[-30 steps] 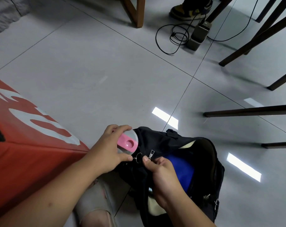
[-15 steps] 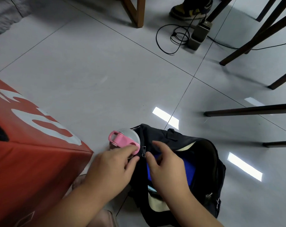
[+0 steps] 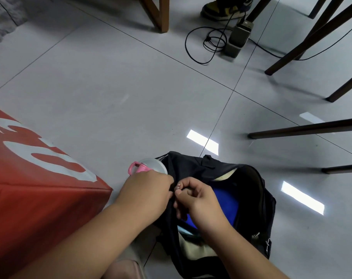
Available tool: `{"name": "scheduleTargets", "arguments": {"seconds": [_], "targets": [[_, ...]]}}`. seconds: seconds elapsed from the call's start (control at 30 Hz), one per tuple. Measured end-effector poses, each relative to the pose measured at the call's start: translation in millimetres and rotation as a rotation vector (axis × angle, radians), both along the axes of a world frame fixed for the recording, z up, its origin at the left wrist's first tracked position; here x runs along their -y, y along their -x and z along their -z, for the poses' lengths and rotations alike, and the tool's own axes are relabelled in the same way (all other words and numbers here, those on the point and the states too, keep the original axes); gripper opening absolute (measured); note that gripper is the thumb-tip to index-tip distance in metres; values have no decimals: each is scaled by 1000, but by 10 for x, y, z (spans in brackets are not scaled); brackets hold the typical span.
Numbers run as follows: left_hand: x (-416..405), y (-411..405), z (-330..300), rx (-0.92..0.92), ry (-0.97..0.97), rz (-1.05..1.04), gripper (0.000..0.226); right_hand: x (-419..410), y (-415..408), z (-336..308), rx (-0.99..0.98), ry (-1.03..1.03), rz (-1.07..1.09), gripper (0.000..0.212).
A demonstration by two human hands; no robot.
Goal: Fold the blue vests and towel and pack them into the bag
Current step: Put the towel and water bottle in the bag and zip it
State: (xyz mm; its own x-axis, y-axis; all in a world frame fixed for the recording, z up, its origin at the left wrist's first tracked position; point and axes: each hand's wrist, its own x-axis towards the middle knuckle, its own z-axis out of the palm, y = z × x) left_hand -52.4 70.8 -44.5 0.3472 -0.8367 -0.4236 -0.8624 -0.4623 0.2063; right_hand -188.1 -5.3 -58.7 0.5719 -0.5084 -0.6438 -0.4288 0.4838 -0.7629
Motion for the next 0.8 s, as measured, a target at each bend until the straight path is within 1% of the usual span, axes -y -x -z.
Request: {"name": "scheduleTargets", "arguments": {"seconds": [0.07,0.1,0.17,0.23,0.3,0.33,0.47,0.6,0.7,0.8], "targets": [[71,-7,-20,47,-43,84,12,-9,30,-33,-1,12,9,17],[98,1,-42,56,-63,107,8,-21,28,-33,-23,39,10,22],[141,24,-75,45,-64,114,5,-28,6,-30,-74,109,10,32],[158,16,-88,45,-59,94,5,-14,-33,-29,-113,158,-5,27],[159,-44,-89,48,-44,50,10,15,-69,-37,-130,173,-38,16],[154,-81,-85,35,-35,21,13,26,-80,-36,-142,193,-56,14],[128,-132,-74,-30,-30,-16,19,37,-54,-2,-212,405,-160,21],[88,-169,-61,-50,-51,-63,14,83,-4,-7,-274,509,-196,24],[76,-230,-56,-1,-27,-102,12,157,95,-59,-269,492,-191,23],[82,-191,-88,61,30,-57,8,165,171,-99,-242,441,-190,22]]}}
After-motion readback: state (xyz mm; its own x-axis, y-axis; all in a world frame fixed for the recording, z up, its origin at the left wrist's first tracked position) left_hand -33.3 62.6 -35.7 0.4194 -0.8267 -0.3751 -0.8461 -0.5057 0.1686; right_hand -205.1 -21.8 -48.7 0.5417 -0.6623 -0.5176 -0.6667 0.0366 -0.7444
